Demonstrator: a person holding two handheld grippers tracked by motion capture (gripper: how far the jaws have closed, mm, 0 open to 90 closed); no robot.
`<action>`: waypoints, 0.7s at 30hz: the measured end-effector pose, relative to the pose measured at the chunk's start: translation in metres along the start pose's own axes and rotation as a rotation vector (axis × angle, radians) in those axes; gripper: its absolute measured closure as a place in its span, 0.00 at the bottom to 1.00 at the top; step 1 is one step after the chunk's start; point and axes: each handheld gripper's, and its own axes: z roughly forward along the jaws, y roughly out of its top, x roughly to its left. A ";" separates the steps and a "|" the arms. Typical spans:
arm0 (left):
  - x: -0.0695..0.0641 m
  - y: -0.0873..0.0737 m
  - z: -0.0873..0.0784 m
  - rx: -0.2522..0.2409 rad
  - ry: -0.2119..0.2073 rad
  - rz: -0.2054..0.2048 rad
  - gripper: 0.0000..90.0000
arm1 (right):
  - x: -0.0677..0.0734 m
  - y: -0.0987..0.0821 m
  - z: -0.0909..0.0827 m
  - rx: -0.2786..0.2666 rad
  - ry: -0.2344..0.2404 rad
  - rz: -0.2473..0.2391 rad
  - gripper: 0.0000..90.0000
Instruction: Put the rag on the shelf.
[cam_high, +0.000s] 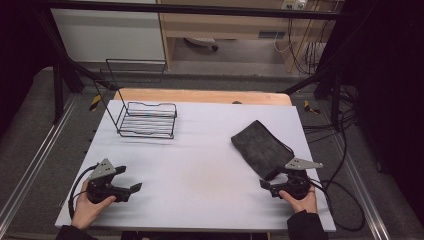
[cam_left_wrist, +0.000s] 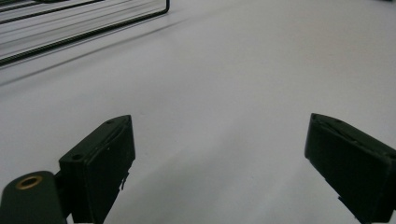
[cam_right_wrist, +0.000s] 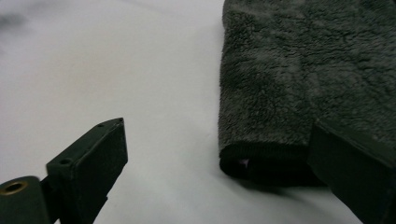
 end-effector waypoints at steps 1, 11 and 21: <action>0.000 0.000 0.000 -0.004 0.005 -0.004 0.09 | 0.001 0.005 0.002 0.005 -0.028 -0.014 0.11; 0.002 0.000 -0.001 0.008 0.022 -0.005 0.10 | 0.005 0.018 0.020 0.103 -0.088 -0.108 0.39; 0.001 -0.001 0.001 0.019 0.025 0.007 0.11 | 0.005 0.011 0.030 0.150 -0.158 -0.168 0.65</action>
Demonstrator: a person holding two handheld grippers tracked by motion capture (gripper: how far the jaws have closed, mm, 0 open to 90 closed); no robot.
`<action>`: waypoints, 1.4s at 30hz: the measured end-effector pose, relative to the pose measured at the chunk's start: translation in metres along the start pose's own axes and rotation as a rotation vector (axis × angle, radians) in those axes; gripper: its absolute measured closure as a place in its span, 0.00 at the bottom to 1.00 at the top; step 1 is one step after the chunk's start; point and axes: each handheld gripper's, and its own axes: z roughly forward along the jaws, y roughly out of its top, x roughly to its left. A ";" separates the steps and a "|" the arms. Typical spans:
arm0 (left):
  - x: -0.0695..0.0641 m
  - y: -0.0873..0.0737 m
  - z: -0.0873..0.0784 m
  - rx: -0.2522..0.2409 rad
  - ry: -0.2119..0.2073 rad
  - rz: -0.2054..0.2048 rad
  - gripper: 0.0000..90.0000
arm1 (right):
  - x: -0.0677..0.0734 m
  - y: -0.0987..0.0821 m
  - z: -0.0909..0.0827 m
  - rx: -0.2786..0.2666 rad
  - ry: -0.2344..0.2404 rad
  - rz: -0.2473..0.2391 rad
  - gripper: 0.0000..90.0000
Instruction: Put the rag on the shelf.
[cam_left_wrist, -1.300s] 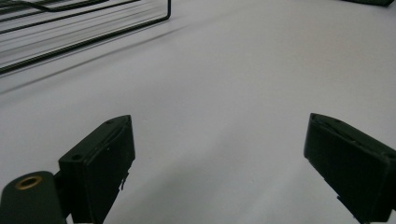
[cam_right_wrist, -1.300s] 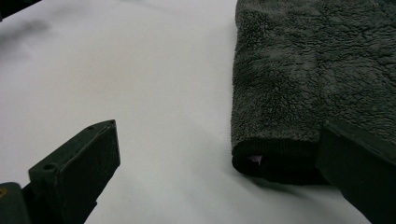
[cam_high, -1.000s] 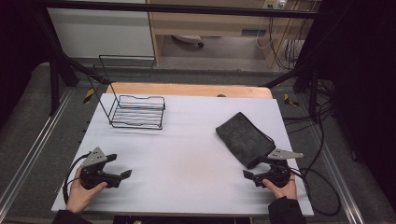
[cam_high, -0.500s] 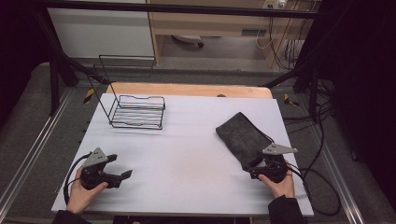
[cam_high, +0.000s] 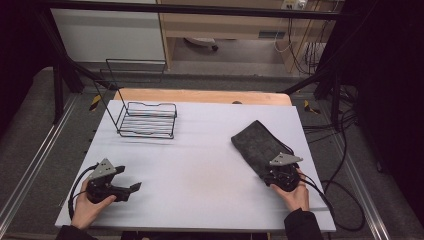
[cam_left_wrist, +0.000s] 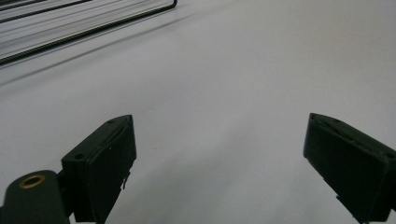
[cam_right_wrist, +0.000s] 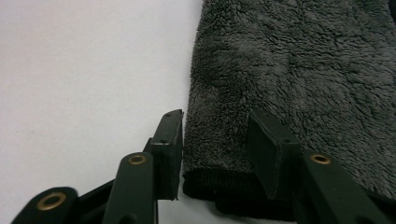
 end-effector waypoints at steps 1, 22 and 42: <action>0.000 0.000 0.000 0.002 -0.001 0.002 0.11 | 0.001 -0.001 0.001 0.000 -0.007 -0.006 0.66; -0.001 0.000 0.001 0.008 -0.001 0.006 0.11 | -0.004 0.000 -0.001 0.002 -0.028 -0.038 0.91; -0.001 0.000 0.002 0.011 -0.001 0.007 0.11 | 0.019 0.020 -0.009 -0.076 0.116 0.085 0.92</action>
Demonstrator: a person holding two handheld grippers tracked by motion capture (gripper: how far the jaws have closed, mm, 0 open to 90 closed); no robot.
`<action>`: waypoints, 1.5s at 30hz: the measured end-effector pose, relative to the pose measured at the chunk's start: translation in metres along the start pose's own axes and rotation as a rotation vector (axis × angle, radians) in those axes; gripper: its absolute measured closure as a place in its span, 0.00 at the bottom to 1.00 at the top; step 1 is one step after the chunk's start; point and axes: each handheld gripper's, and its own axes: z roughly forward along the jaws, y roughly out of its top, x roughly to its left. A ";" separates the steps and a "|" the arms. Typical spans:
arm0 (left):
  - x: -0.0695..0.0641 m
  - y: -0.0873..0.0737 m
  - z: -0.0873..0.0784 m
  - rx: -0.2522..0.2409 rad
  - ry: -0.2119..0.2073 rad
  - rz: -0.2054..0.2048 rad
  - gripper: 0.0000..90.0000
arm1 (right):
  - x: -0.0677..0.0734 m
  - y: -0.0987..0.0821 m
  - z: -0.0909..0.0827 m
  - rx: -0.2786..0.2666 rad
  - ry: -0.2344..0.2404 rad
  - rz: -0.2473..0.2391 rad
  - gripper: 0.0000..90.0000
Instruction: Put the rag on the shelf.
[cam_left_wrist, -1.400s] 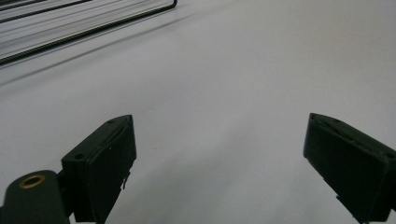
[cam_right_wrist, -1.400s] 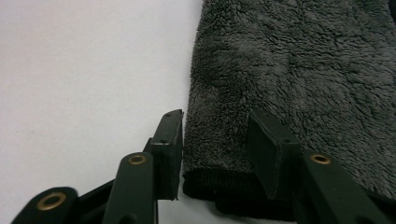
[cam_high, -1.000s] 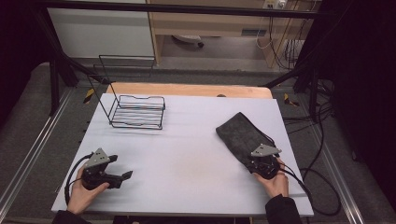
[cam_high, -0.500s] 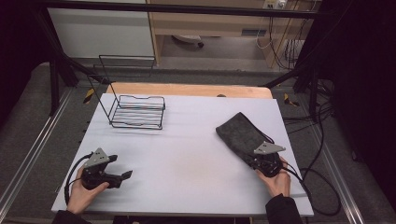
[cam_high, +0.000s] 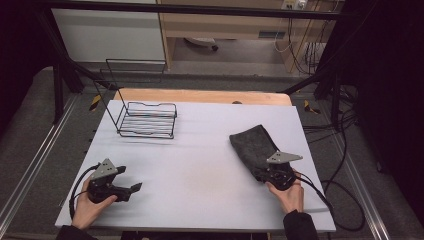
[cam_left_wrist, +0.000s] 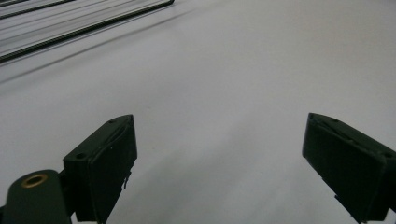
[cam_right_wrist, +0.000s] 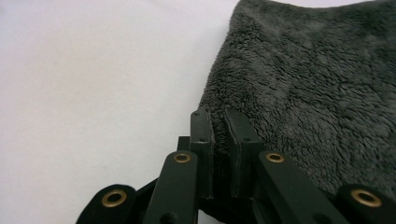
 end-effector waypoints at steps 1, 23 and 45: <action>0.000 0.000 0.000 0.000 0.000 0.000 0.11 | 0.000 0.000 0.000 0.000 0.000 0.000 0.92; 0.000 0.000 0.001 0.007 0.003 0.000 0.11 | 0.052 0.014 0.029 -0.019 0.153 0.037 0.92; 0.001 0.000 0.001 0.010 0.007 -0.006 0.11 | 0.101 0.024 0.054 -0.012 0.273 -0.012 0.92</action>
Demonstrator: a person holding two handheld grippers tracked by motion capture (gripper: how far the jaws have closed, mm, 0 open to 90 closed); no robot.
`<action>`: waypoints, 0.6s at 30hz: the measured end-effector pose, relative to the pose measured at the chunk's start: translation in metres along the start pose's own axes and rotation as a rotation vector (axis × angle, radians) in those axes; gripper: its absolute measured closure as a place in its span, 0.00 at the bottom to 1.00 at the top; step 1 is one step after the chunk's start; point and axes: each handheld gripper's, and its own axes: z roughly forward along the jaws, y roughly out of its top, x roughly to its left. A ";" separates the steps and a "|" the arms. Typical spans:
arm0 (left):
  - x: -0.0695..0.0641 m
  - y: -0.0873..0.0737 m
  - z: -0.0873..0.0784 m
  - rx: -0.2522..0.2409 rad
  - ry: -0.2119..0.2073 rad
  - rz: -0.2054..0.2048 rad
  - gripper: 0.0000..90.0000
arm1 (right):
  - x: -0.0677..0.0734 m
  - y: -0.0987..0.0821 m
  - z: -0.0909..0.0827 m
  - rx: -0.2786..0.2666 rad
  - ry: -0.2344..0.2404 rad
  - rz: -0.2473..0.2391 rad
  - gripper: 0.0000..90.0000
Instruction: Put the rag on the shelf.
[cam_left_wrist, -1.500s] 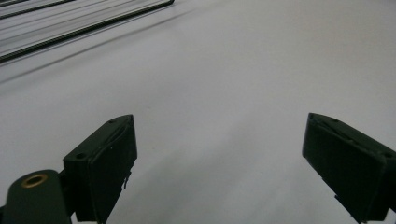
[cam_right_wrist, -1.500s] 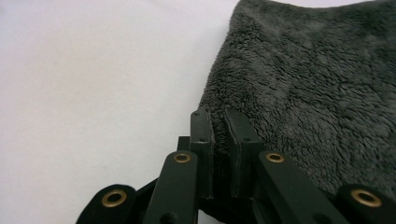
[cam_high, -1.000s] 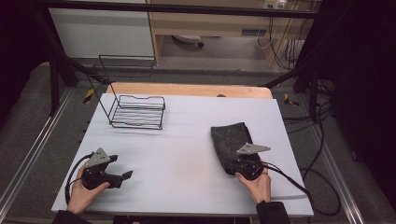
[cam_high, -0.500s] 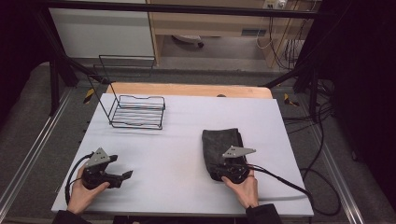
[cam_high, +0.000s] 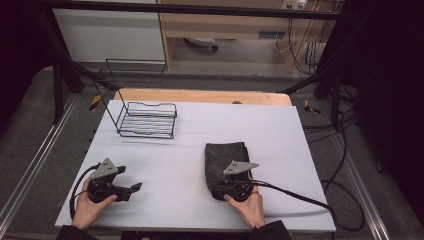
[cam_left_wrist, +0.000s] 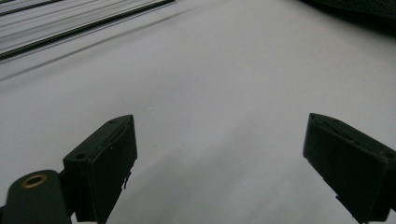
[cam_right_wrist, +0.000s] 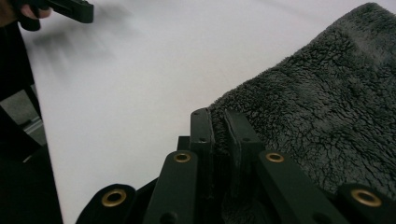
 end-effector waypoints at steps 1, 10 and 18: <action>0.000 0.000 0.000 -0.001 0.000 0.000 0.11 | 0.002 0.000 0.001 -0.001 0.004 0.000 0.92; 0.000 0.000 0.000 -0.001 0.000 0.000 0.11 | 0.027 0.004 0.017 0.006 0.077 -0.041 0.92; -0.001 0.001 0.000 0.002 0.000 0.001 0.11 | 0.035 0.002 0.026 0.023 0.098 -0.042 0.91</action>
